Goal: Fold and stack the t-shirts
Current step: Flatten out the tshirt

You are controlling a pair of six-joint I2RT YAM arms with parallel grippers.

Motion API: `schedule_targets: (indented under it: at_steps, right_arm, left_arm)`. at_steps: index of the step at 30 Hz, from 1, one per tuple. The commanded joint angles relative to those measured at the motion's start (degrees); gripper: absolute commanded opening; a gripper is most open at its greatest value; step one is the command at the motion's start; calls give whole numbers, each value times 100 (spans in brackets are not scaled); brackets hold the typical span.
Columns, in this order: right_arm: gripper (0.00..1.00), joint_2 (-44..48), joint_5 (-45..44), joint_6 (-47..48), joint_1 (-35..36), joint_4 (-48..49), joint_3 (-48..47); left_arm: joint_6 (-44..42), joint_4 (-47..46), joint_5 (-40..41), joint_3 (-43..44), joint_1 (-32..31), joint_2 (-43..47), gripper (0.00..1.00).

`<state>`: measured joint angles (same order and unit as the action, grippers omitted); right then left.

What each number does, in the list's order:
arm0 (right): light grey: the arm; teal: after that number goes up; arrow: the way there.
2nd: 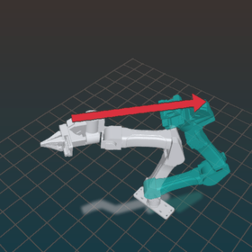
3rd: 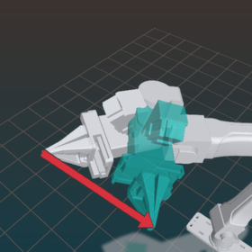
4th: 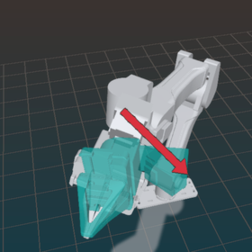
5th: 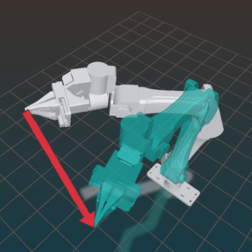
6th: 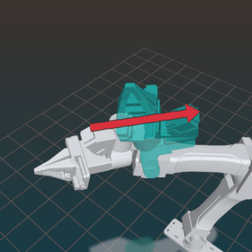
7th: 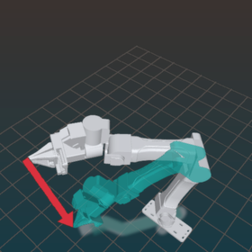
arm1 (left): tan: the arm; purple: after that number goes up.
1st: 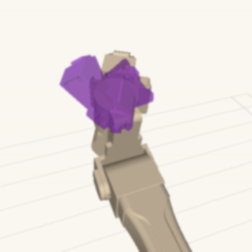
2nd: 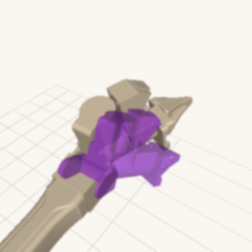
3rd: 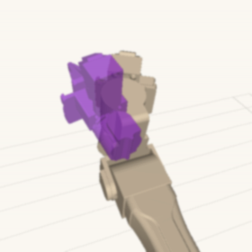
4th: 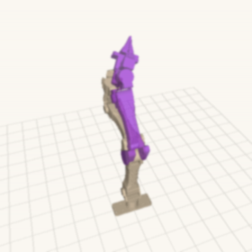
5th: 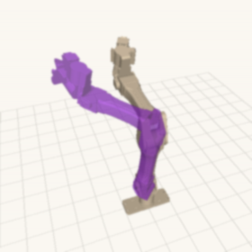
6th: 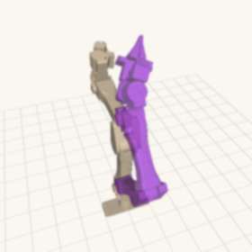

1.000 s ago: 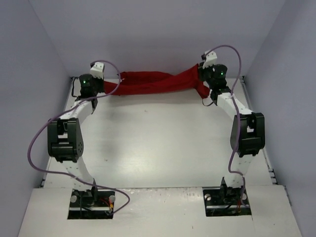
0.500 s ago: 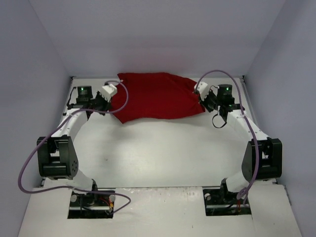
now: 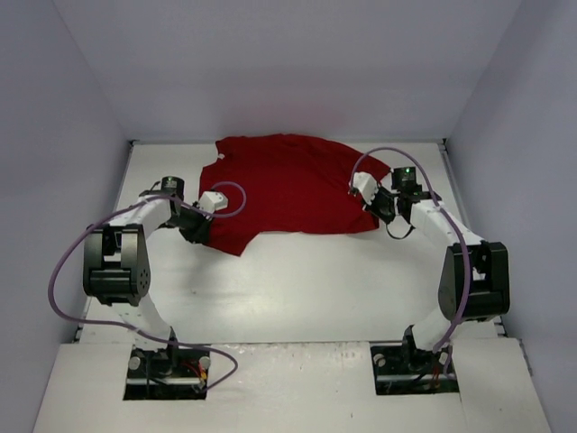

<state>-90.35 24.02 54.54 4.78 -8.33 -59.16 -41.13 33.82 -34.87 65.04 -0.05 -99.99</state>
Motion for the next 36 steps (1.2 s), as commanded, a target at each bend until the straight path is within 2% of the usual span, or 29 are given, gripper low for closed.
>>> schedule_targets:
  at_steps: [1,6,7,8,10,11,15,17,20,21,23,24,25,26,28,29,36]
  right_arm:
    - [0,-17,-362,272,-70,-165,110]
    - [3,-30,-485,309,-72,-234,173]
    - [7,-10,-552,336,-66,-248,193]
    - [15,-9,-556,371,-74,-248,194]
    - [50,74,-683,447,-74,-331,251]
    - [63,121,-718,469,-74,-353,258]
    - [84,431,-837,482,-77,-415,178]
    - [87,755,-685,303,-127,-412,-14]
    - [83,1037,-118,-171,-232,-407,-421]
    - [71,1058,139,-413,-238,-401,-583]
    - [30,985,516,-908,-198,-333,-800]
    - [22,907,576,-996,-151,-275,-833]
    - [15,709,551,-1181,-42,-222,-884]
    - [3,444,508,-1479,98,-179,-966]
    - [0,-99,433,-1724,235,-136,-1107]
    - [0,-357,398,-1803,309,-110,-1121]
    - [0,-1521,-205,-2218,577,185,-1175]
  left_arm:
    - [-356,195,132,41,-157,288,0]
    - [-625,202,134,-344,-235,499,0]
    - [-764,196,147,-425,-315,638,0]
    - [-831,195,147,-521,-320,730,0]
    - [-939,321,257,-722,-503,935,28]
    - [-981,383,272,-786,-568,1020,41]
    - [-1069,611,253,-870,-605,1542,67]
    - [-1069,608,218,-808,-599,1913,72]
    - [-1017,591,42,-582,-593,2325,72]
    - [-928,573,-58,-515,-599,2344,72]
    - [-659,421,-106,-313,-645,2158,62]
    - [-608,307,-42,-251,-692,2117,56]
    - [-418,72,147,-220,-783,1986,45]
    - [-111,-231,393,-190,-894,1775,32]
    - [145,-626,734,-118,-1033,1326,19]
    - [311,-690,956,-22,-1121,1073,15]
    - [924,-945,1649,477,-1226,53,9]
